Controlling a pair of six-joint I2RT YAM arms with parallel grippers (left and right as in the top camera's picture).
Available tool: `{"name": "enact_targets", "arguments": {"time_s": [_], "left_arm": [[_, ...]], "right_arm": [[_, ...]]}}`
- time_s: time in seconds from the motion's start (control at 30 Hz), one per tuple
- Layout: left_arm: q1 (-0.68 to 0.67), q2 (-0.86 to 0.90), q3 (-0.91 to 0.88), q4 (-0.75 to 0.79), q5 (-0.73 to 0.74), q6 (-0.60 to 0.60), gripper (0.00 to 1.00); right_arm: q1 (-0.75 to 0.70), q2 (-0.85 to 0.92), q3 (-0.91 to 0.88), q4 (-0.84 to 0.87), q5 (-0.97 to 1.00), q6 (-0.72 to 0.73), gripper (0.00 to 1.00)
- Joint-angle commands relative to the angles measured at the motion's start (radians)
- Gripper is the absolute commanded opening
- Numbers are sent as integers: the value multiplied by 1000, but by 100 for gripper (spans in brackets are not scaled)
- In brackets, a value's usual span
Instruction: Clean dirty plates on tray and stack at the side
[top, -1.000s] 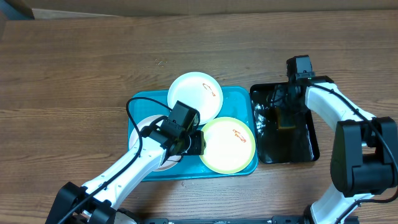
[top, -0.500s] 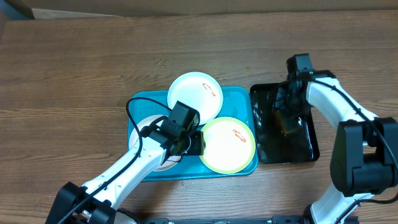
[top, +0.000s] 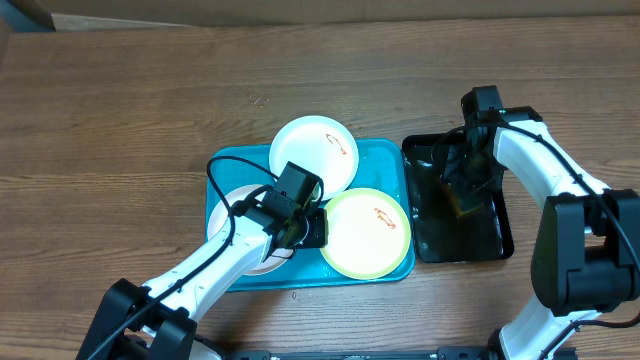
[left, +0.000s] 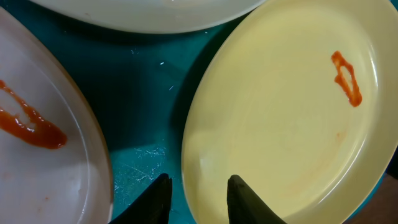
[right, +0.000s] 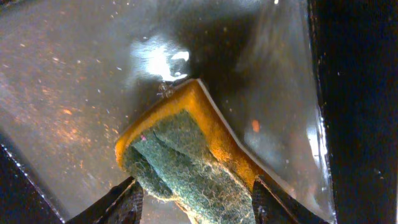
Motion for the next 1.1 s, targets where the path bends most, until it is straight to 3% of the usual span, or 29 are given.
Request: {"name": "enact_targets", "arguments": {"time_s": [0.0,0.3,0.87,1.07], "left_arm": [[-5,6,-12,3,-11,-21,33],[-2,33,-12,11,-9,-32,35],[-2,33,-9,9,-6,-27,35],[-3,33,139,-173,-76,-8,40]], "right_arm": [[-2,3,-6,-15,-3,-2,57],[-2,3,-11,-45,-3,-2,58],[-2,3,-11,-64,-3,-14,72],[-2,3,-11,-60,-3,-53,72]]}}
